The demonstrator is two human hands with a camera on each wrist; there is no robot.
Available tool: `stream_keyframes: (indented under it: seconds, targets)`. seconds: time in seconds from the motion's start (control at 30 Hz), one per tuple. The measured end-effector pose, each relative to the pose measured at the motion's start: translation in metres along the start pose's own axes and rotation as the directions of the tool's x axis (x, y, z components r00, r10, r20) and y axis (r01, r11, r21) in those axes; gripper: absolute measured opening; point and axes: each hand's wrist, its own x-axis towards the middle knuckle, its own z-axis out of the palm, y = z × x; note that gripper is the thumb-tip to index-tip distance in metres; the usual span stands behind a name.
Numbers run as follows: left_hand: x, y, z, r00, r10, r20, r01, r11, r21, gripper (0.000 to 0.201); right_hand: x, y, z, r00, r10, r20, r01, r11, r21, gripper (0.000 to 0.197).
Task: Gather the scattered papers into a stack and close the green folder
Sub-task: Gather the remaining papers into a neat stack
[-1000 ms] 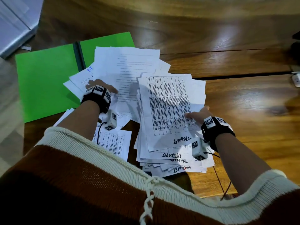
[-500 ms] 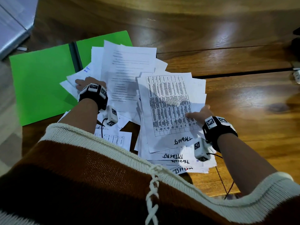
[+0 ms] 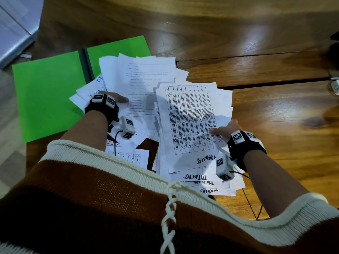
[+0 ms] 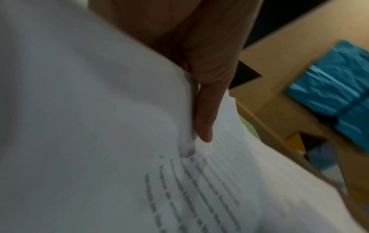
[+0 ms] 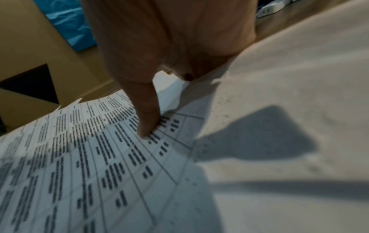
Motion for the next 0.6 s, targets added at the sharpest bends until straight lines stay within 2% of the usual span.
stream_keyframes:
  seconds: [0.1,0.2,0.27,0.37,0.5,0.6]
  targets:
    - [0.003,0.003,0.002,0.991,-0.130,0.019,0.132,0.975,-0.178,0.065,-0.001,-0.001,-0.009,1.000,0.021,0.006,-0.021,1.000,-0.001,0.072]
    - [0.002,0.014,-0.011,0.963,-0.268,0.035,0.259,0.879,-0.401,0.064,-0.001,0.000,-0.012,1.000,-0.020,-0.019,0.020,1.000,0.013,0.057]
    - [-0.003,0.023,-0.022,0.950,-0.310,-0.046,0.248,0.833,-0.495,0.050,-0.002,0.001,-0.012,0.998,-0.051,-0.024,0.052,0.998,0.022,0.058]
    - [-0.015,0.032,-0.038,0.908,-0.360,-0.215,0.196,0.818,-0.540,0.028,-0.008,0.004,-0.015,0.997,-0.076,-0.002,0.076,0.997,0.010,0.060]
    - [-0.040,0.045,-0.075,0.810,-0.389,-0.439,0.108,0.835,-0.540,0.029,-0.008,0.020,-0.027,0.996,-0.077,-0.038,0.079,0.995,0.057,0.060]
    - [-0.056,0.052,-0.099,0.771,-0.397,-0.498,0.053,0.819,-0.571,0.030,-0.010,0.031,-0.033,0.992,-0.127,-0.018,0.128,0.986,0.107,0.043]
